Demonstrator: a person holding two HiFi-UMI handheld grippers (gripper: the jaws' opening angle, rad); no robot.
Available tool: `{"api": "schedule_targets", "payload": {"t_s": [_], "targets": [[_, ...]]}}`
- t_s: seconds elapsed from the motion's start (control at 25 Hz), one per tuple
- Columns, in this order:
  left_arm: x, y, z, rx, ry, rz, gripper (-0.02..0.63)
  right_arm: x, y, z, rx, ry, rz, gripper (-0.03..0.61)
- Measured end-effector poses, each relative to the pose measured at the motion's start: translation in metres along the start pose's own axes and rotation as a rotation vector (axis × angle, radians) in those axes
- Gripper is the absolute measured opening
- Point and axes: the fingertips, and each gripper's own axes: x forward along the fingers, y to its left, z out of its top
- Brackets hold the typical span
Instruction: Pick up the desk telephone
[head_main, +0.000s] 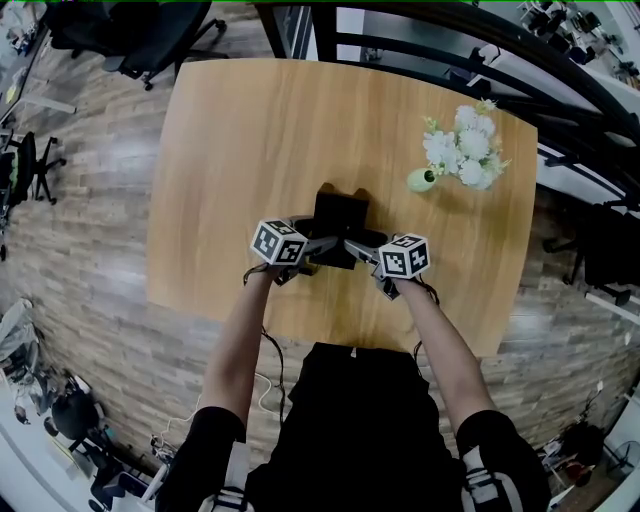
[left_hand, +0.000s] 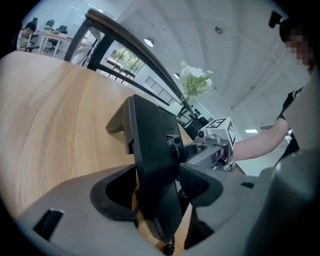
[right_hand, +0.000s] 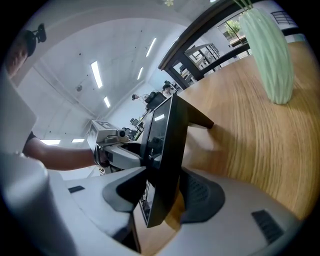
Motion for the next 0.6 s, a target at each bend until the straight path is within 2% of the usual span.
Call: {"api": "schedule_targets", "payload": {"t_s": [0.12,0.4,0.6], "targets": [[0.0068,-0.0026,-0.0028,-0.006,0.024,-0.020,0.259,0.0014,0.0017,-0.0002,0.017,-0.001,0.014,0.201],[0.0074,-0.0009,-0.0016,-0.015,0.009,-0.012,0.264,0.0030,0.0005,-0.0009,0.116,-0.066,0.046,0.201],[0.0067,-0.0007,-0.0036,-0.025,0.002,0.007,0.264,0.0032,-0.0002,-0.0028,0.122,-0.058,0.036,0.201]]}}
